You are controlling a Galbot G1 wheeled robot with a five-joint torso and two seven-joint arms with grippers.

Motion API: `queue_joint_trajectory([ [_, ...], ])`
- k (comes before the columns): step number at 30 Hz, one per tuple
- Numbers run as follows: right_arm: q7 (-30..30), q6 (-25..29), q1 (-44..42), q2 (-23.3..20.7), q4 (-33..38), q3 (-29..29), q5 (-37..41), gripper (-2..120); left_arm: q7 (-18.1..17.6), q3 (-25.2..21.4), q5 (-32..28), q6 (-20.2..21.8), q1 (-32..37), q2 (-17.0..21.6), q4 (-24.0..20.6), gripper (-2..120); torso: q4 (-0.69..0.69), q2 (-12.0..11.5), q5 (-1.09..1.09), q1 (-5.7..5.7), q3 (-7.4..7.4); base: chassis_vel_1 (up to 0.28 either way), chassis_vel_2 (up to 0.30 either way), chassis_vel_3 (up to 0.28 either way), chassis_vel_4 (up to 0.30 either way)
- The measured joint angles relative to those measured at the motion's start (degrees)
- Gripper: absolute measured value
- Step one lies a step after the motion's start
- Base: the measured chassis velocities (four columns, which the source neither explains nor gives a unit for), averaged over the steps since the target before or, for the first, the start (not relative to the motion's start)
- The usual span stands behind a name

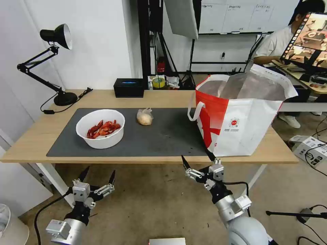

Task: Pick up the trash from the table and place it into the takeout bag.

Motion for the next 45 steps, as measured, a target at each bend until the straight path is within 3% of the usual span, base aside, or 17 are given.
queue_joint_trajectory([
  [13,2.1,1.1,-2.1,2.4,-4.0,0.4,-0.5,100,0.1,0.6,-0.3,0.3,-0.7,0.6,1.3,100,0.00,0.0,0.00,0.00,0.00,0.000,0.000,0.000,0.000],
  [45,2.0,0.6,-1.8,4.0,-4.4,-2.2,-2.4,100,0.1,2.0,-1.4,0.2,-2.8,2.6,4.3,100,-0.01,0.0,0.00,0.00,0.00,0.000,0.000,0.000,0.000],
])
